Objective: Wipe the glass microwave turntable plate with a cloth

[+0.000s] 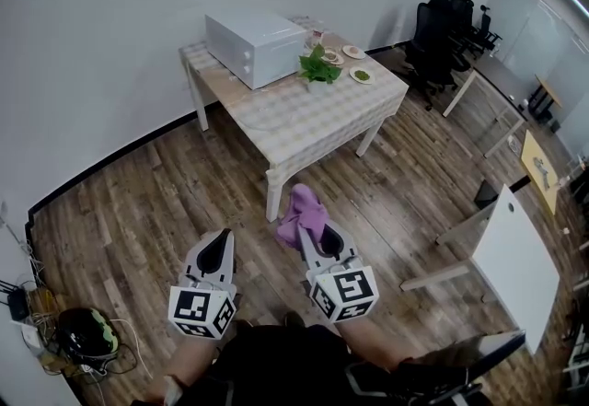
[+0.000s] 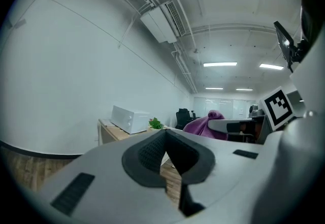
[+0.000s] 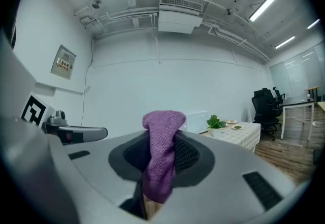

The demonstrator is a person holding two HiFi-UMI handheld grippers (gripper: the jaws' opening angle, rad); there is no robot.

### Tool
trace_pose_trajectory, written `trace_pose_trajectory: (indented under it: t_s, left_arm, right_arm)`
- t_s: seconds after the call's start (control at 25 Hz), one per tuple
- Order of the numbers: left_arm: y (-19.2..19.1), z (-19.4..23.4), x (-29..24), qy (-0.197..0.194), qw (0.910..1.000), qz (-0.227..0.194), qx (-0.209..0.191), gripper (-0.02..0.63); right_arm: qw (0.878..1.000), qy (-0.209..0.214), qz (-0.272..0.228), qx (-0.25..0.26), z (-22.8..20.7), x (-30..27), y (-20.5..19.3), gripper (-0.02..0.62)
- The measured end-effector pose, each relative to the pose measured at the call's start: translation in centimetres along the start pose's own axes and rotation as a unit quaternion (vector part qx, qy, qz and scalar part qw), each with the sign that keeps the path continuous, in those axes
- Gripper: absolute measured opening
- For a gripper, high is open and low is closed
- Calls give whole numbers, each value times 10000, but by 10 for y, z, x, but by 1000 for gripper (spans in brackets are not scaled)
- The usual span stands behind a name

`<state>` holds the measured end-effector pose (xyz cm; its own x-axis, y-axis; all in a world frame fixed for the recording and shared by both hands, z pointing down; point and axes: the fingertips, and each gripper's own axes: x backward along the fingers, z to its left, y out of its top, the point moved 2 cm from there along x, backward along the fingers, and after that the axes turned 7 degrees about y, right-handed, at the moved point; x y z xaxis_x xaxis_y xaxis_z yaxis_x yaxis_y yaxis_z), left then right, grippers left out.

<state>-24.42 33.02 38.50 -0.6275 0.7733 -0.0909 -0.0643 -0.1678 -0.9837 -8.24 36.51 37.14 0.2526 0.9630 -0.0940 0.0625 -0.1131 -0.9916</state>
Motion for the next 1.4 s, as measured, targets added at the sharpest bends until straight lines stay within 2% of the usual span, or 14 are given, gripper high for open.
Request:
trace_pose_trajectory:
  t_s: [0.32, 0.68, 0.96, 1.4]
  left_arm:
    - [-10, 31, 18, -93, 9998, -17, 158, 9]
    - [-8, 60, 20, -88, 9999, 27, 87, 9]
    - [-11, 69, -14, -90, 9999, 132, 28, 9]
    - [6, 72, -118, -111, 9991, 330, -233, 9]
  right_arm:
    - [9998, -73, 6, 200, 31, -10, -2, 93]
    - [9997, -27, 8, 259, 45, -37, -1, 94]
    - [9997, 73, -10, 214, 21, -73, 1, 94]
    - [9995, 283, -95, 108, -58, -148, 21, 94]
